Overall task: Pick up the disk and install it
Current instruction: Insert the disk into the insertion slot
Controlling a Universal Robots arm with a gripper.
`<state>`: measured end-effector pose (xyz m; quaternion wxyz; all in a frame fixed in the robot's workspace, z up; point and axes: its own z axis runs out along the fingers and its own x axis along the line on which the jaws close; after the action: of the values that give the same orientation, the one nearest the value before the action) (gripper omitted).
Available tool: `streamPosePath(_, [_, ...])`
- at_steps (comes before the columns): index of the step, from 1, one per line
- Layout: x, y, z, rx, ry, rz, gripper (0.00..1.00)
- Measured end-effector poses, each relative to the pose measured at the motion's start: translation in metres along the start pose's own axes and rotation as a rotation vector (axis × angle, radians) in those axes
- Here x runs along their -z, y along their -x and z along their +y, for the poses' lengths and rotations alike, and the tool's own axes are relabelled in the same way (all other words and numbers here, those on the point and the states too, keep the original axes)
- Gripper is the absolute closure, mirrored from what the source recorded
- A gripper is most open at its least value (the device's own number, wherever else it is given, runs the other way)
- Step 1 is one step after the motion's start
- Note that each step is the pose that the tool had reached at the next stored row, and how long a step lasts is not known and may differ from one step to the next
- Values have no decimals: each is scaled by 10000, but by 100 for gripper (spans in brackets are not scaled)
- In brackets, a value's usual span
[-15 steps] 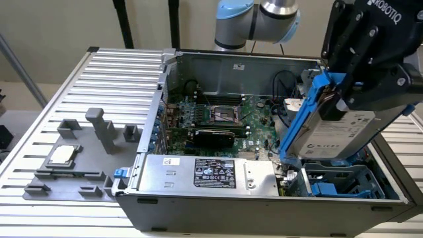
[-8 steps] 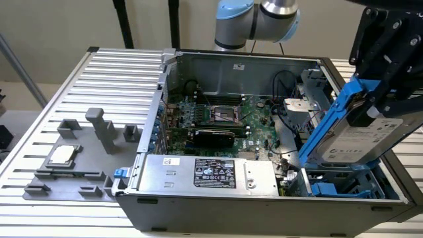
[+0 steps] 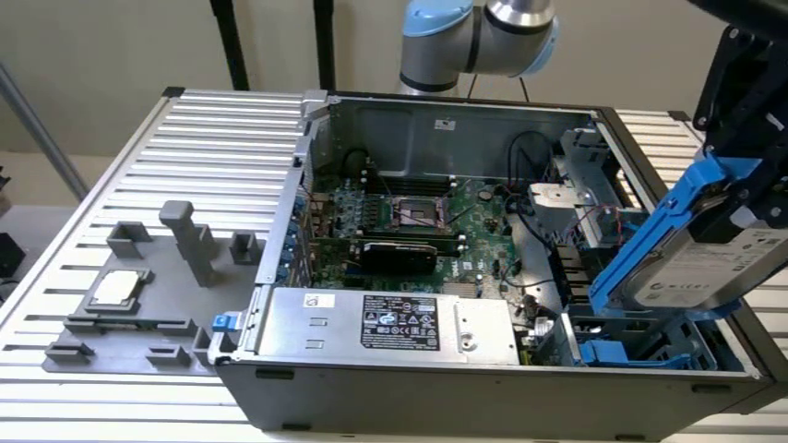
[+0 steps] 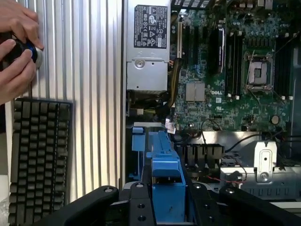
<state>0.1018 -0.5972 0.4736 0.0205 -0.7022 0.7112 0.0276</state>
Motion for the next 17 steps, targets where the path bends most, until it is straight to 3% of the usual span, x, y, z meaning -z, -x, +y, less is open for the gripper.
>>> streamPosePath(17, [-23,-2,-1,0,0,4,100])
